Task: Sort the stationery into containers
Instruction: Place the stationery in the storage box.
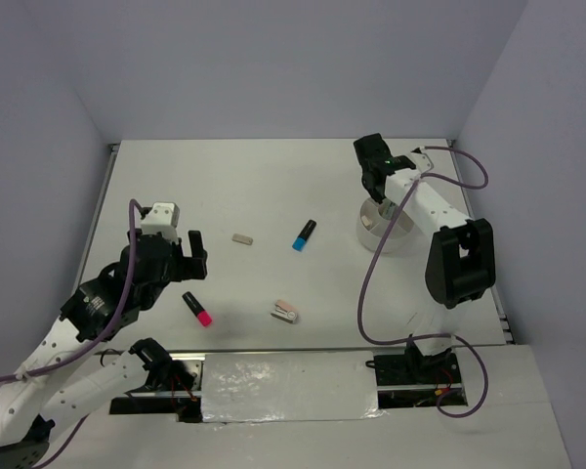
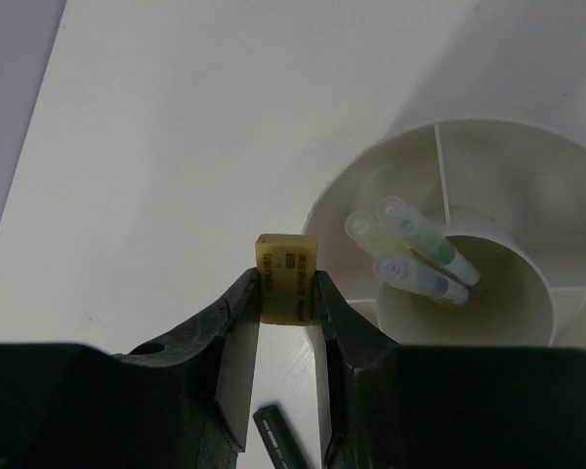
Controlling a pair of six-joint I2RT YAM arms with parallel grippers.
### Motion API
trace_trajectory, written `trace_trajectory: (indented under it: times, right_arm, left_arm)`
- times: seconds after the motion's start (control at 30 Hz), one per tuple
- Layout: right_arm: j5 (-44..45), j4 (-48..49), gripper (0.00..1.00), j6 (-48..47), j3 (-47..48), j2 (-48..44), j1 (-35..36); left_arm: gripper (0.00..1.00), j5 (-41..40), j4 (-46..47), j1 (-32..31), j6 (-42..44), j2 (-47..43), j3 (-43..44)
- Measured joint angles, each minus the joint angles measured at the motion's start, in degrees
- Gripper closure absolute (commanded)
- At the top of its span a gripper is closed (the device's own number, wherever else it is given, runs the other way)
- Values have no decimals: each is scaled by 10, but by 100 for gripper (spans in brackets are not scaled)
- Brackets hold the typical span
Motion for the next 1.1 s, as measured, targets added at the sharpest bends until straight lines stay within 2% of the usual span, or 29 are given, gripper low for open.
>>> trace_trajectory:
  times: [0.53, 0.57, 0.63, 1.1]
  right_arm:
    - [22, -44, 68, 23, 23, 24, 5]
    - [22, -44, 59, 23, 23, 24, 5]
    - [22, -44, 55, 24, 23, 24, 5]
    - [18, -38, 58, 11, 14, 24, 2]
  left_arm:
    - [1, 3, 0, 0, 0, -13, 0]
    - [1, 3, 0, 0, 0, -15, 0]
    - [1, 3, 1, 0, 0, -16, 0]
    - [1, 3, 1, 0, 0, -17, 0]
